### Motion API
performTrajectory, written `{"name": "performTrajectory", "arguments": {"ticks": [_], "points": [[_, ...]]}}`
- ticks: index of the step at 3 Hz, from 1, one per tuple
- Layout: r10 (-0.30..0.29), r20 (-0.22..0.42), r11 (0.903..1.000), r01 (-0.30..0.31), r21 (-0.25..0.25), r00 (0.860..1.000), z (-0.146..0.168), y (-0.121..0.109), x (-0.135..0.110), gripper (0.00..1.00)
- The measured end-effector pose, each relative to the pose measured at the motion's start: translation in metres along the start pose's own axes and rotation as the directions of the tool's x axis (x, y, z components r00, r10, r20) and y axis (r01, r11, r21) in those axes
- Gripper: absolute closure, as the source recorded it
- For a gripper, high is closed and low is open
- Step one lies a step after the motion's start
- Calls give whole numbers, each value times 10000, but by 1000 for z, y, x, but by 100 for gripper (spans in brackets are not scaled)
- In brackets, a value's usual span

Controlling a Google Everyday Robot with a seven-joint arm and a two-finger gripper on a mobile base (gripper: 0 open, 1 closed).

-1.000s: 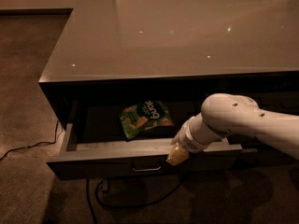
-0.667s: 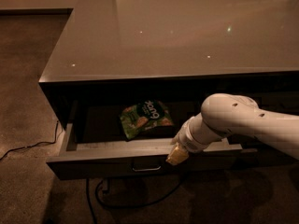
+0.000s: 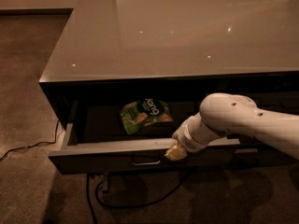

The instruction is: Open top drawer

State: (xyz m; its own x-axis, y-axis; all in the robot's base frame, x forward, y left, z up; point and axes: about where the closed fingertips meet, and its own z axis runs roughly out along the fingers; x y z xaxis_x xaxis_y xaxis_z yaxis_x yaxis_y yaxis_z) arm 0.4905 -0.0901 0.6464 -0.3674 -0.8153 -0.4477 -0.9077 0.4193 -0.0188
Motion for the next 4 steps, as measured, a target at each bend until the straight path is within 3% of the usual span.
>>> {"name": "performTrajectory", "arguments": {"ticks": [1,3,4], "points": [[82,188,9998,-79,-167,9998,6,-5,-7,0],[-413,-164,9986,408,-338,9990,18,6,-2,0],[-634,-395,9978,626,-193,9972,10,23,12,0]]}}
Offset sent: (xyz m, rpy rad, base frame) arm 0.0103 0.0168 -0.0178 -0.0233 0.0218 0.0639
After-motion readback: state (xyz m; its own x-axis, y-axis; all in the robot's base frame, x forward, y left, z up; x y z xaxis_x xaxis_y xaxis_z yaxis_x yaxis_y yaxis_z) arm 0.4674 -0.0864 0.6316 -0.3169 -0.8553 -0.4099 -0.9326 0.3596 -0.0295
